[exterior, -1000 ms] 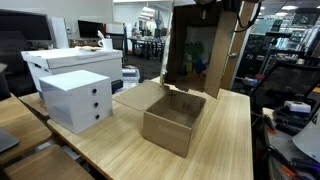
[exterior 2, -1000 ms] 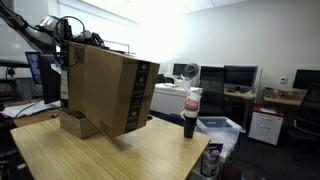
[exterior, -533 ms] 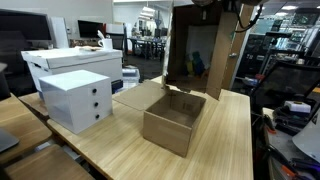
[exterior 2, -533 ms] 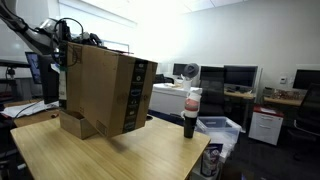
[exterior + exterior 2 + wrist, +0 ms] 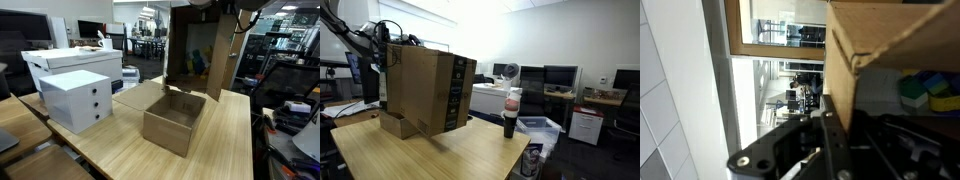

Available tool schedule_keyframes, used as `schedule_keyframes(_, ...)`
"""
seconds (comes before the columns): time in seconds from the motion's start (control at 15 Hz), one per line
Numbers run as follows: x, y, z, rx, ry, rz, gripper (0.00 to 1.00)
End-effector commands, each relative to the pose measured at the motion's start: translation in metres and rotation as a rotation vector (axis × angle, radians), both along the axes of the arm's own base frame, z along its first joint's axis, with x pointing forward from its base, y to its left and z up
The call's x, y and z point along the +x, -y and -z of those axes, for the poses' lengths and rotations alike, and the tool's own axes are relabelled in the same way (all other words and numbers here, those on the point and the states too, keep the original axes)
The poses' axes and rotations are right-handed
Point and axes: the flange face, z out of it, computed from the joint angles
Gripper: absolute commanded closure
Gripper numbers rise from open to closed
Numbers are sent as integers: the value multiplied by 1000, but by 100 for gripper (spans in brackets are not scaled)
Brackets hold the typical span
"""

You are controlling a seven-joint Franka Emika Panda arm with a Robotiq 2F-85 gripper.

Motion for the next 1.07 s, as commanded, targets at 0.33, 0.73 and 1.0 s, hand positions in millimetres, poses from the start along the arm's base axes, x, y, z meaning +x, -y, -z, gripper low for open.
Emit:
schedule_keyframes(0.33, 1, -11, -6, -125, 35, -5, 94)
schedule_keyframes(0.73, 2, -16, -3, -149, 34, -14, 94)
schedule_keyframes(1.0, 4, -18, -1, -158, 35, -17, 94)
